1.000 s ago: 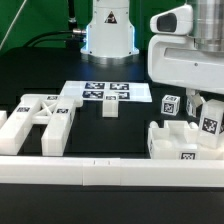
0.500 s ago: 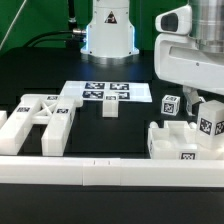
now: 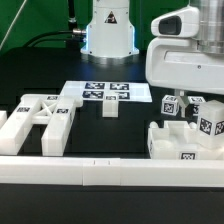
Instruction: Assemble chair
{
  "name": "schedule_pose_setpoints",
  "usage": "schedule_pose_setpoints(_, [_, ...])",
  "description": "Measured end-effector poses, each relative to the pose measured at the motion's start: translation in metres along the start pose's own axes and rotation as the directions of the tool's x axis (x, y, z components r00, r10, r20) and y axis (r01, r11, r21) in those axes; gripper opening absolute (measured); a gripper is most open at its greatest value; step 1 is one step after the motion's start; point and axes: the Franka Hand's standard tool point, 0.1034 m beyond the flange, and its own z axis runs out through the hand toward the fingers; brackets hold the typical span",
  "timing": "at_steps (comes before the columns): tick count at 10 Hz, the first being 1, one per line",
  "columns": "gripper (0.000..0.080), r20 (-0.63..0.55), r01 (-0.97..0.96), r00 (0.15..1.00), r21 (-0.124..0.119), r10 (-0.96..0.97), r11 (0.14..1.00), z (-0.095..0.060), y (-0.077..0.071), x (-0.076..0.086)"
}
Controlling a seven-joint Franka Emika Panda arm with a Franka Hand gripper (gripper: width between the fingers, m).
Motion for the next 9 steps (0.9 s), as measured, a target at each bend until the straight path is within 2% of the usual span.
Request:
schedule_pose_setpoints(3, [0.0649,0.004,0.255,0.967,-0.019,-0.254,0.967,-0.0002,-0.0023,0.0028])
schedule_pose_setpoints(6, [0.0649,0.007,0.458,0.889,-0.018,-0.458,0.889,-0.001,-0.0015,0.0042])
schedule_pose_setpoints(9, [0.0649,0.006,0.597,0.802,-0.028,-0.597,0.802,-0.005,-0.0027,0.0073])
